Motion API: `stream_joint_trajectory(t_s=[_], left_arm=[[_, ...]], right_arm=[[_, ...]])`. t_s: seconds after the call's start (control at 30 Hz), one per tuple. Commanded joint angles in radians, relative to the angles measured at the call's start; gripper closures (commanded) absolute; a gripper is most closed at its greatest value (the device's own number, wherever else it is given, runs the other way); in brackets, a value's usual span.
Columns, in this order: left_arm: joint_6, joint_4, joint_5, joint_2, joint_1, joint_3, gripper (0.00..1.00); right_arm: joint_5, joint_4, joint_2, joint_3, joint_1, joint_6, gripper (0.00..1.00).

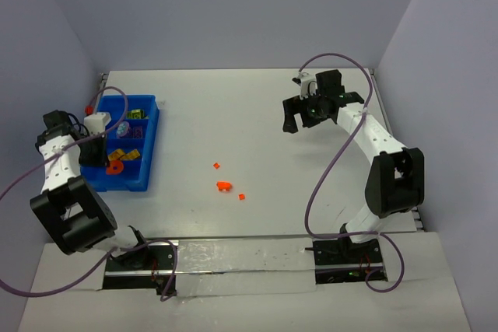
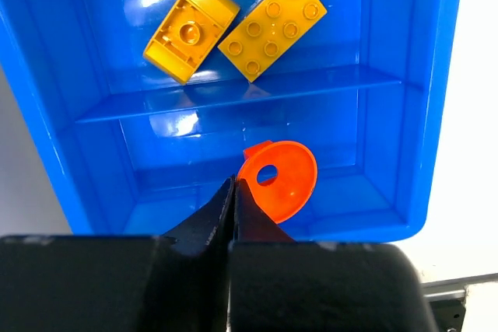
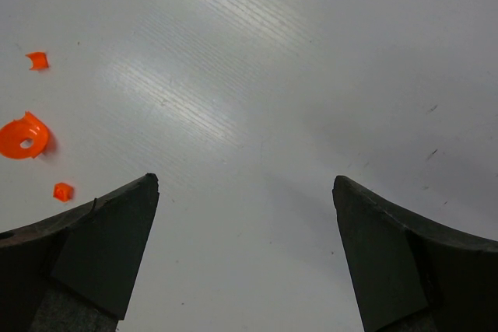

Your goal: Sort the legos into containers by color

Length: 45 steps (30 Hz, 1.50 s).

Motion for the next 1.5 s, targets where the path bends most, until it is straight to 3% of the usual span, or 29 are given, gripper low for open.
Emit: stream_joint_trajectory(t_s=[0.0, 0.1, 0.13, 0.17, 0.2, 0.27, 0.37, 0.47, 0.57, 0.6, 0.63, 0.7, 0.97, 1.47], left_arm=[[-0.023, 0.053, 0.005, 0.009, -0.021, 0.028, 0.88], [-0.029, 0.073, -0.009, 0.004, -0.041, 0.011, 0.70], [-0.023, 0.072, -0.011, 0.001, -0.046, 0.008, 0.56], [-0.024, 0.078, -0.012, -0.003, -0.049, 0.009, 0.49], [-0.023, 0.078, -0.011, -0.009, -0.051, 0.009, 0.49], [-0.019, 0.068, 0.022, -0.022, -0.054, 0.051, 0.38], [0.007, -0.027, 0.170, -0.034, -0.063, 0.151, 0.35], [0.046, -0.136, 0.321, -0.056, -0.184, 0.229, 0.26], [0.015, -0.121, 0.362, -0.090, -0.408, 0.183, 0.25], [-0.005, -0.092, 0.376, -0.102, -0.525, 0.157, 0.25], [-0.027, -0.063, 0.379, -0.102, -0.534, 0.132, 0.25], [-0.121, 0.045, 0.370, -0.087, -0.719, 0.064, 0.25], [-0.171, 0.300, 0.214, -0.022, -1.055, -0.110, 0.27], [-0.135, 0.538, -0.095, 0.116, -1.259, -0.181, 0.48]], right_arm=[[-0.002, -0.004, 0.013, 0.039, 0.005, -0.009, 0.00], [0.000, -0.004, 0.014, 0.039, 0.005, -0.010, 0.00], [0.000, -0.006, 0.013, 0.037, 0.005, -0.010, 0.00], [0.000, -0.004, 0.013, 0.038, 0.005, -0.010, 0.00], [0.002, -0.004, 0.013, 0.039, 0.005, -0.010, 0.00], [0.002, -0.004, 0.013, 0.039, 0.005, -0.010, 0.00], [0.000, -0.003, 0.012, 0.035, 0.005, -0.010, 0.00], [-0.002, -0.003, 0.014, 0.034, 0.005, -0.010, 0.00], [-0.006, -0.007, 0.022, 0.038, 0.005, -0.010, 0.00], [-0.007, -0.009, 0.024, 0.039, 0.005, -0.010, 0.00], [-0.007, -0.009, 0.024, 0.039, 0.005, -0.010, 0.00], [-0.006, -0.015, 0.030, 0.042, 0.003, -0.012, 0.00], [-0.020, -0.023, 0.037, 0.039, -0.022, -0.007, 0.00], [-0.034, -0.035, 0.055, 0.049, -0.029, -0.009, 0.00]])
